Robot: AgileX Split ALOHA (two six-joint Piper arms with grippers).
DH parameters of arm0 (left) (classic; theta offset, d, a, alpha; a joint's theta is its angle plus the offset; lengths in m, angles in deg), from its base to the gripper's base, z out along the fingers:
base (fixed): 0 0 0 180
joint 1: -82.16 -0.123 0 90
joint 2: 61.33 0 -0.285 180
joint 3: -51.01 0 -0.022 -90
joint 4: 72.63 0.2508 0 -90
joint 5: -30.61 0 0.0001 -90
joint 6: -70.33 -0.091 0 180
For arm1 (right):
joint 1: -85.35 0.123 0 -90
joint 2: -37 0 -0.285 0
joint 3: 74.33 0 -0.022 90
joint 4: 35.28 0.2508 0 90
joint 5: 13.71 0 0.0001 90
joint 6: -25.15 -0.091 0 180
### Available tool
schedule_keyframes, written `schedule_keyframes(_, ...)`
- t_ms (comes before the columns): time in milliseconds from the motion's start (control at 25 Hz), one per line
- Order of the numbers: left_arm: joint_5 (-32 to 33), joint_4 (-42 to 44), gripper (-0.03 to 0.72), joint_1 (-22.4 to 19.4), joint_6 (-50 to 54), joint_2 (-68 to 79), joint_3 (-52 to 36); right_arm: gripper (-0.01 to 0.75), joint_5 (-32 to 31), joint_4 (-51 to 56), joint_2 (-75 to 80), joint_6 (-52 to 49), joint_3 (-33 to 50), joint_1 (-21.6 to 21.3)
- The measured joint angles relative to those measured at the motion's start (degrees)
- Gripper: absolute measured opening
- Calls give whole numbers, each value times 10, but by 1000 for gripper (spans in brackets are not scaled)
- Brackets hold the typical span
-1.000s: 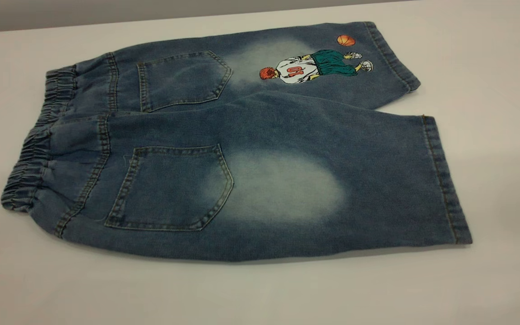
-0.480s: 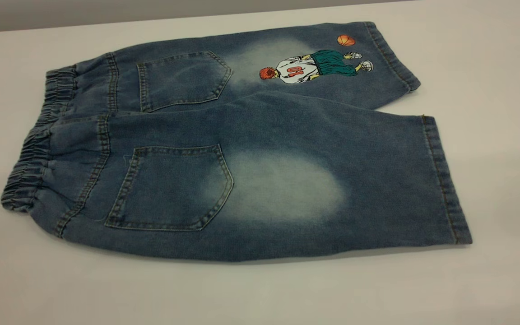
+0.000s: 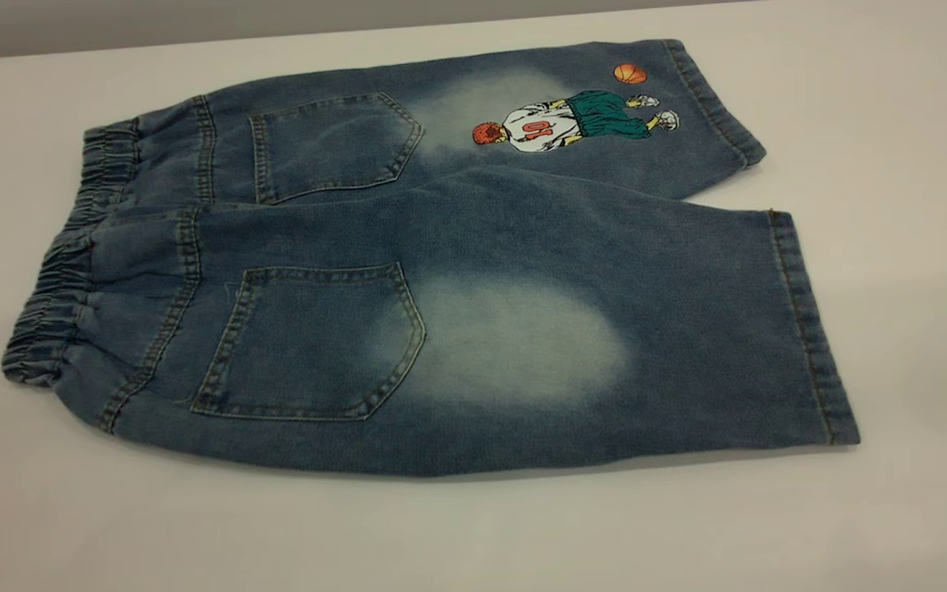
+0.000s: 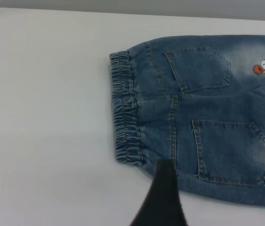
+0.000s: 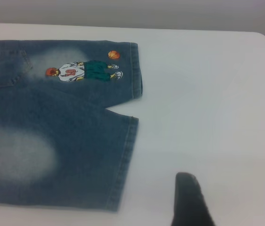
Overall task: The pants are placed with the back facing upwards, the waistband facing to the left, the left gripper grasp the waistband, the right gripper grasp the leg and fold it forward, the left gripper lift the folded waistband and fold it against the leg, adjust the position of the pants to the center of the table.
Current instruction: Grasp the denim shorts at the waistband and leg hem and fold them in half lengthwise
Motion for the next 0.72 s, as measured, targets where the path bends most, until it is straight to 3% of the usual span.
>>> schedule_keyframes(720, 0, 0, 561, 0, 0, 0, 0, 353, 0, 19, 0, 0, 0, 0)
